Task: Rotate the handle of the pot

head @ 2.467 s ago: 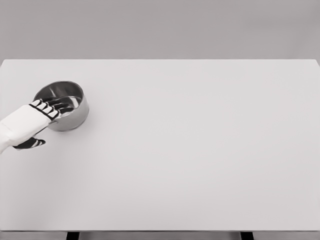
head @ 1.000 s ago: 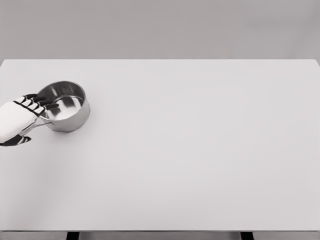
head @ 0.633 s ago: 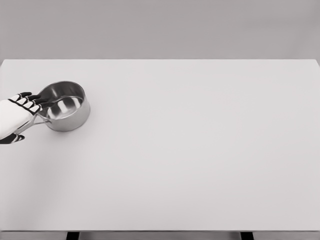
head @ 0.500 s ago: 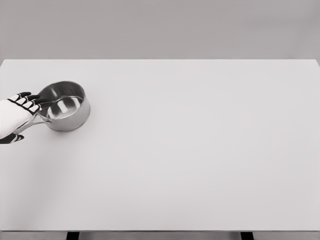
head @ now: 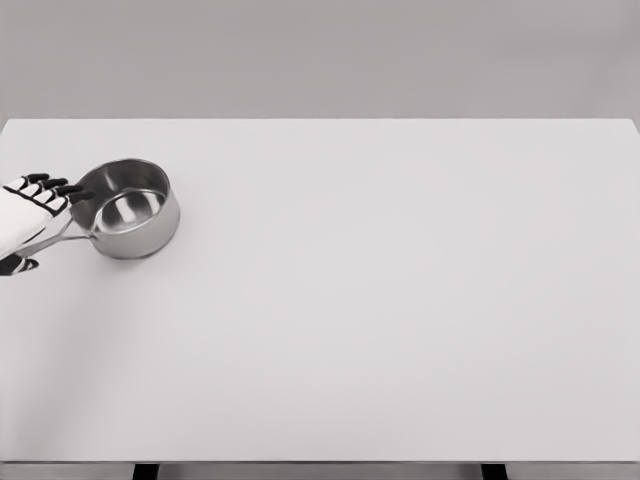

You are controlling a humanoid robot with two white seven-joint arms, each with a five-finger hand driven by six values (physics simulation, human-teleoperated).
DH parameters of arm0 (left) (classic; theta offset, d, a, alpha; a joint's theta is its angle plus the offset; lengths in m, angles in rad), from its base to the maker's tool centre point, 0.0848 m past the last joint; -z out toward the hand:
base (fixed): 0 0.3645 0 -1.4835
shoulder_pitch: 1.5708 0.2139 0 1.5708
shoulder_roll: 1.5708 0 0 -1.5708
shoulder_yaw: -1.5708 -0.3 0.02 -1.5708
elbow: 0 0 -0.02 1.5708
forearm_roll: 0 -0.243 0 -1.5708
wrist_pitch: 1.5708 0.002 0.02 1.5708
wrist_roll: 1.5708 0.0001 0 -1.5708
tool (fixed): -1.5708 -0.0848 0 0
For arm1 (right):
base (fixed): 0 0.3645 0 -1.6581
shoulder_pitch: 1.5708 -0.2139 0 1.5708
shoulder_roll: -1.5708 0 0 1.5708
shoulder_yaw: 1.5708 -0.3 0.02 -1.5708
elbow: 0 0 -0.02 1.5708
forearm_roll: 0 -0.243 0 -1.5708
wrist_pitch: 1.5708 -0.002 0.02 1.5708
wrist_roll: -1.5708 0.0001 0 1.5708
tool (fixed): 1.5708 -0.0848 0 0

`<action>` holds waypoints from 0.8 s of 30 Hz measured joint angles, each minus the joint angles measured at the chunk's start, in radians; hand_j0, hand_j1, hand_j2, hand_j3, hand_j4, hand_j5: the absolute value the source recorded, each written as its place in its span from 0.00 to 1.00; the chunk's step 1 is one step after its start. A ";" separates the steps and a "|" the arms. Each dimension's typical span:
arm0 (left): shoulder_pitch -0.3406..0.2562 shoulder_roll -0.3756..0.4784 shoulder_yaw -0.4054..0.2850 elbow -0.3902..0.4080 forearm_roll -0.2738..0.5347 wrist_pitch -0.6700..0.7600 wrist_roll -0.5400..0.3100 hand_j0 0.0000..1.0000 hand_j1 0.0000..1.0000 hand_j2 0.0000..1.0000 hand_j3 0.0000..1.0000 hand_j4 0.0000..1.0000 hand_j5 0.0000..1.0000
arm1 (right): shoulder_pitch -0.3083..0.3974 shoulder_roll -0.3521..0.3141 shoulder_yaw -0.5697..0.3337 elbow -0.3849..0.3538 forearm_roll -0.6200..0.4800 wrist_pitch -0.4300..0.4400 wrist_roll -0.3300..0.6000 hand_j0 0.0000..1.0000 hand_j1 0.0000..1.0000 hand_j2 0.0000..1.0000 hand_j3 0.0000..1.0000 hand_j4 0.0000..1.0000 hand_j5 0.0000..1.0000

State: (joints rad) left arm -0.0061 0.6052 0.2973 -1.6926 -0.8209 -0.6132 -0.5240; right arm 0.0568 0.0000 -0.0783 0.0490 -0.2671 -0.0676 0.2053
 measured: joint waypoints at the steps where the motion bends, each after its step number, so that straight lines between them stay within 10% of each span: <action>1: -0.002 0.000 0.000 0.004 0.000 0.000 0.000 1.00 1.00 1.00 1.00 1.00 1.00 | 0.000 0.000 0.000 0.000 0.000 0.000 0.000 1.00 1.00 1.00 1.00 1.00 1.00; 24: -0.110 0.000 -0.021 0.135 0.000 0.000 0.001 1.00 1.00 1.00 1.00 1.00 1.00 | 0.000 0.000 0.000 0.000 0.000 0.000 0.000 1.00 1.00 1.00 1.00 1.00 1.00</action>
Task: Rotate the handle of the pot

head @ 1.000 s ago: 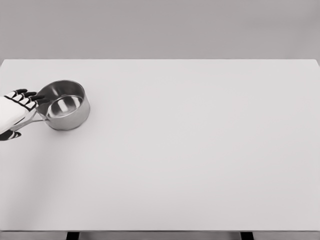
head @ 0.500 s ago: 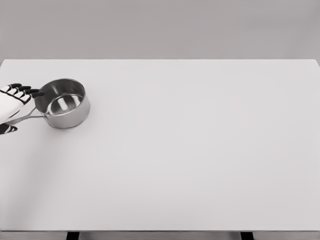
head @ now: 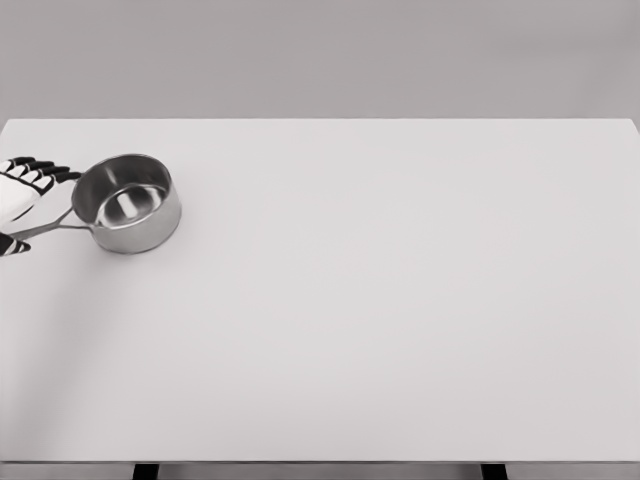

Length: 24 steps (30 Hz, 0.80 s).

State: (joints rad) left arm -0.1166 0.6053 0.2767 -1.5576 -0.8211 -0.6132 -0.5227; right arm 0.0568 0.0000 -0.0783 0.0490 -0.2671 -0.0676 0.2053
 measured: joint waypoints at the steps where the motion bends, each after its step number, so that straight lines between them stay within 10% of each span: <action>1: 0.000 0.000 -0.001 0.005 0.000 0.000 0.000 1.00 1.00 1.00 1.00 1.00 1.00 | 0.000 0.000 0.000 0.000 0.000 0.000 0.000 1.00 1.00 1.00 1.00 1.00 1.00; 24: -0.143 -0.004 -0.059 0.160 -0.035 0.000 0.003 1.00 1.00 1.00 1.00 1.00 1.00 | 0.000 0.000 0.000 0.000 0.000 0.000 0.000 1.00 1.00 1.00 1.00 1.00 1.00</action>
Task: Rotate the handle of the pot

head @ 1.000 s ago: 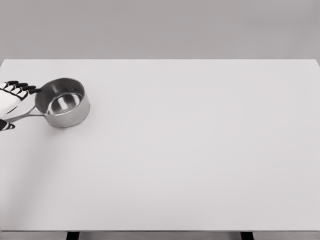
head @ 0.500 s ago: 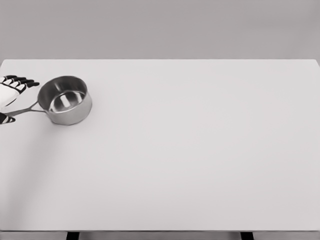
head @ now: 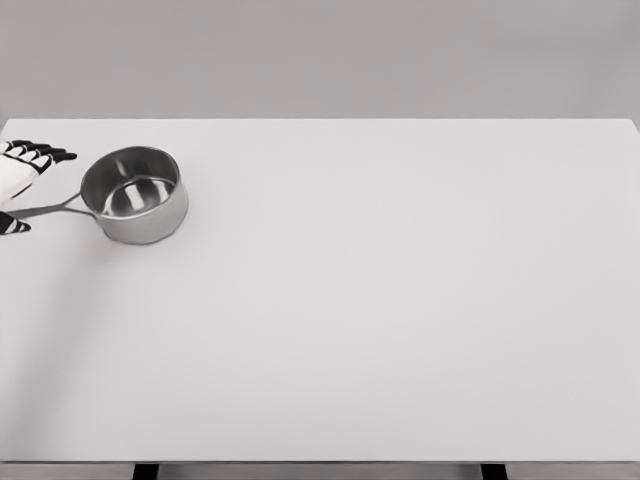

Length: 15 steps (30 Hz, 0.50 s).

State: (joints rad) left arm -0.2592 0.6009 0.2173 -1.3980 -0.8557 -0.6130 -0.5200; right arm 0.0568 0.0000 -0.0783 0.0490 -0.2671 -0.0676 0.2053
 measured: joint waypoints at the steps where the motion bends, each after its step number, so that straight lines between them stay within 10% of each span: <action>1: -0.011 0.000 -0.005 0.009 0.000 0.000 0.001 1.00 1.00 1.00 1.00 1.00 1.00 | 0.000 0.000 0.000 0.000 0.000 0.000 0.000 1.00 1.00 1.00 1.00 1.00 1.00; 15: -0.121 -0.003 -0.060 0.136 -0.001 0.000 0.004 1.00 1.00 1.00 1.00 1.00 1.00 | 0.000 0.000 0.000 0.000 0.000 0.000 0.000 1.00 1.00 1.00 1.00 1.00 1.00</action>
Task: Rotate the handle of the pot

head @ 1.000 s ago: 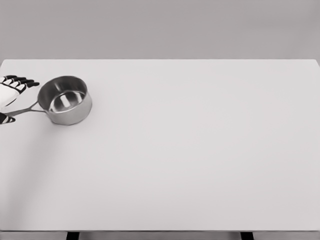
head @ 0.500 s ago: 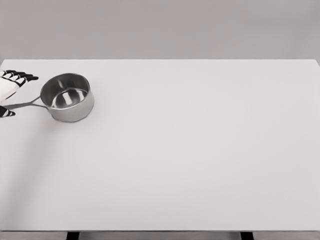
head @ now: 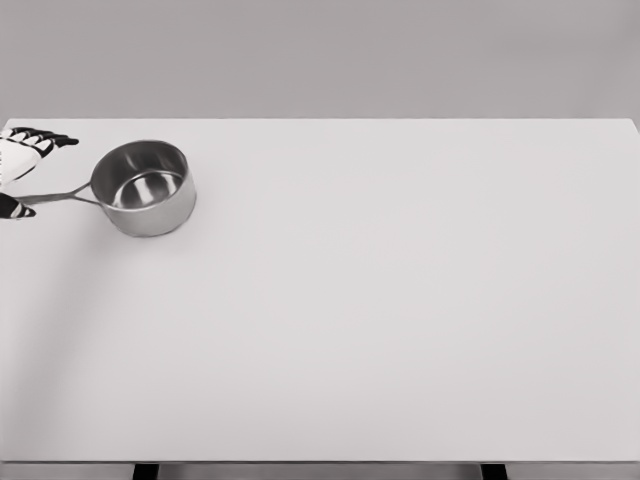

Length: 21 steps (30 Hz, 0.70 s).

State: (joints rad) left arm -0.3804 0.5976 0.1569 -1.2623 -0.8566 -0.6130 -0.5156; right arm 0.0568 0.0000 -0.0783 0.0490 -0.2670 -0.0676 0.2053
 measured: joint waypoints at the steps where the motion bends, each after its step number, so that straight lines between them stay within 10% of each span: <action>1: -0.005 -0.001 -0.005 0.010 0.000 0.000 0.000 1.00 1.00 1.00 1.00 1.00 1.00 | 0.000 0.000 0.000 0.000 0.000 0.000 0.000 1.00 1.00 1.00 1.00 1.00 1.00; 21: -0.123 -0.005 -0.052 0.159 0.000 0.000 0.004 1.00 1.00 1.00 1.00 1.00 1.00 | 0.000 0.000 0.000 0.000 0.000 0.000 0.000 1.00 1.00 1.00 1.00 1.00 1.00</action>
State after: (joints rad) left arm -0.5031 0.5929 0.1051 -1.1036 -0.8570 -0.6132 -0.5114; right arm 0.0568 0.0000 -0.0783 0.0490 -0.2671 -0.0677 0.2053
